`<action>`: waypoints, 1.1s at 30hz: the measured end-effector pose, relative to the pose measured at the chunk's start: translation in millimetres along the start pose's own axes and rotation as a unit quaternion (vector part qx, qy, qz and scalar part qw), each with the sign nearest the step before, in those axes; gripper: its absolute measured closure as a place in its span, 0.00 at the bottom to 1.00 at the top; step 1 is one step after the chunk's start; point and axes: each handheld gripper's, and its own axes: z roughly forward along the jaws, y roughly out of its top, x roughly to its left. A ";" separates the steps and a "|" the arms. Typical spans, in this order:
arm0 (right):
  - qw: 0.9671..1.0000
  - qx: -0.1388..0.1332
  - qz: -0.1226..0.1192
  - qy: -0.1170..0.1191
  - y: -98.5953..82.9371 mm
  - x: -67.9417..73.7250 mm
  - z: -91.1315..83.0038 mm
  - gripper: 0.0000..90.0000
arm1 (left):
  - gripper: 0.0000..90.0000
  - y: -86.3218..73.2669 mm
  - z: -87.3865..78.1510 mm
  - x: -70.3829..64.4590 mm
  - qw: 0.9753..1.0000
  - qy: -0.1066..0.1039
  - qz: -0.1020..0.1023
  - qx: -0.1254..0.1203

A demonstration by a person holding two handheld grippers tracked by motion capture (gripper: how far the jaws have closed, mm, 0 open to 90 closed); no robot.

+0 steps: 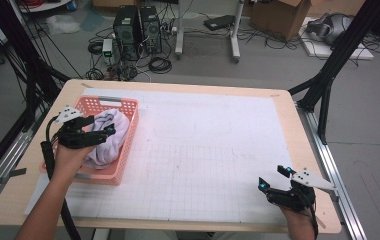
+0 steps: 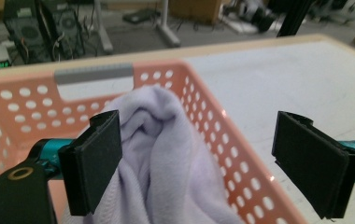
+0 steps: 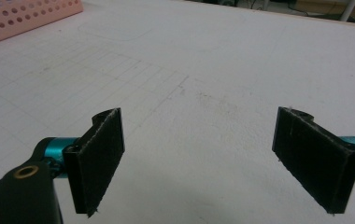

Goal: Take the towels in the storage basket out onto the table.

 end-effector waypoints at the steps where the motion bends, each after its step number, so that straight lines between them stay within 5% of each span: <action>1: 1.000 0.000 0.000 0.000 0.0 0.0 0.0 0.17 | 0.18 0.0 0.0 0.0 1.000 0.000 0.000 0.000; 7: 1.000 0.000 0.000 -0.002 -0.3 -0.5 -0.2 0.17 | 0.19 -4.9 14.8 11.0 0.998 0.021 -0.012 0.053; 13: 1.000 0.000 -0.001 -0.002 -0.3 -1.1 -0.3 0.17 | 0.19 -10.5 26.5 16.9 0.994 0.047 -0.018 0.100; 15: 1.000 -0.001 -0.003 -0.003 -0.4 -1.5 -0.3 0.17 | 0.19 -12.6 29.8 17.9 0.992 0.057 -0.017 0.112; 18: 1.000 0.002 -0.001 -0.001 -0.9 -1.8 0.0 0.17 | 0.18 -22.2 39.2 26.2 0.984 0.074 -0.017 0.160; 19: 1.000 0.002 0.000 -0.001 -1.1 -2.1 0.4 0.17 | 0.17 -22.2 39.2 26.2 0.984 0.074 -0.017 0.160; 20: 1.000 0.003 0.001 -0.001 -1.3 -1.8 0.3 0.17 | 0.16 -27.8 43.9 33.5 0.981 0.061 -0.055 0.177; 21: 1.000 0.002 0.001 -0.001 -1.2 -1.6 0.1 0.17 | 0.15 -29.2 46.4 36.0 0.979 0.053 -0.071 0.186; 25: 1.000 0.000 0.002 -0.001 -1.2 -1.6 -1.0 0.17 | 0.11 -29.9 49.3 36.0 0.977 0.051 -0.077 0.191; 33: 1.000 0.000 0.003 -0.001 -1.4 -1.7 -1.7 0.17 | 0.11 -35.1 55.9 32.3 0.972 0.008 -0.082 0.218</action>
